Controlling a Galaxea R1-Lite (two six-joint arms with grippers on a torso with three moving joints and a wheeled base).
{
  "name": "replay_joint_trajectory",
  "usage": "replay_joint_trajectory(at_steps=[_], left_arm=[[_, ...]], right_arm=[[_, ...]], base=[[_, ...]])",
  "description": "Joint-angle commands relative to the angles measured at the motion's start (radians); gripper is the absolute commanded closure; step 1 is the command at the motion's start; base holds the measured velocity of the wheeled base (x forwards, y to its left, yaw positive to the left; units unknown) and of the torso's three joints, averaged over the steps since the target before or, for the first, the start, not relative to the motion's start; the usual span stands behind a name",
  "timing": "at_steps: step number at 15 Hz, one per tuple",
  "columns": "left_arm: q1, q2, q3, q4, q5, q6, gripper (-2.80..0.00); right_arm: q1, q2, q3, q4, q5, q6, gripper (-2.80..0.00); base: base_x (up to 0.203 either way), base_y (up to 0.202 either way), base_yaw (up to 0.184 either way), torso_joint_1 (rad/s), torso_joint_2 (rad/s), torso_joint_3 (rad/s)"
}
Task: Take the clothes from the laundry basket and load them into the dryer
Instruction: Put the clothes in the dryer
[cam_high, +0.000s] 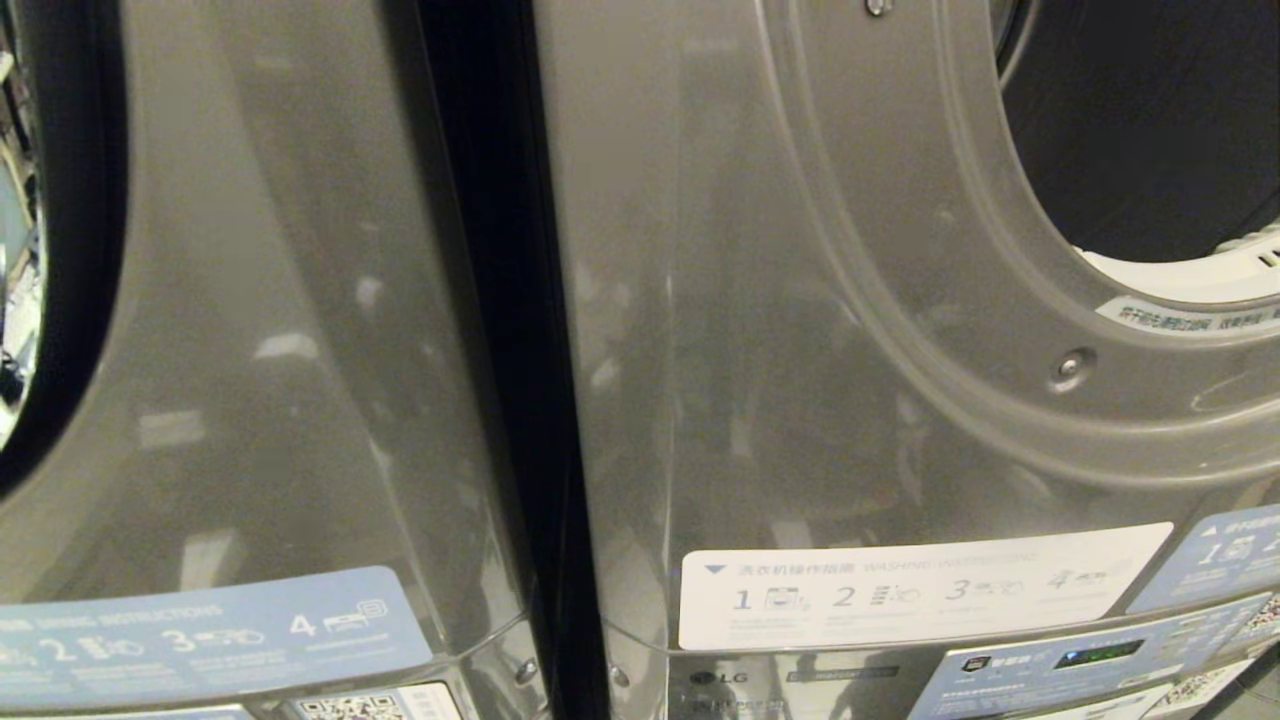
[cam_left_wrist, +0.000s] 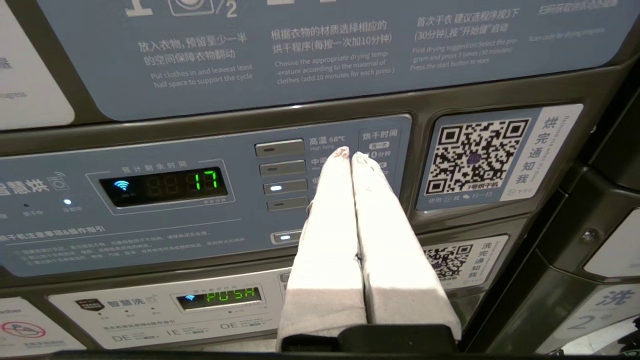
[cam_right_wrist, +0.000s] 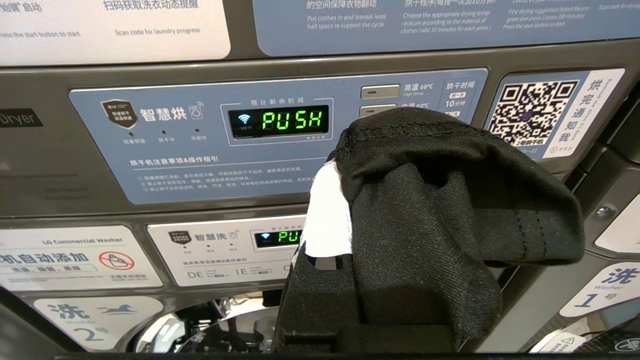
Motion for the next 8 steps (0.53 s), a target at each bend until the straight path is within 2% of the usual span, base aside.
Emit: replay_joint_trajectory(at_steps=[1,8], left_arm=[[0.000,0.000,0.000,0.000,0.001,0.000,0.00],[0.000,0.000,0.000,0.000,0.000,0.000,0.00]], right_arm=[[0.000,0.001,0.000,0.000,0.000,0.001,0.00],[0.000,0.001,0.001,0.000,0.002,-0.003,0.00]], base=[[0.000,0.000,0.000,0.075,-0.14,-0.075],[0.000,0.000,0.000,0.036,-0.07,-0.028]])
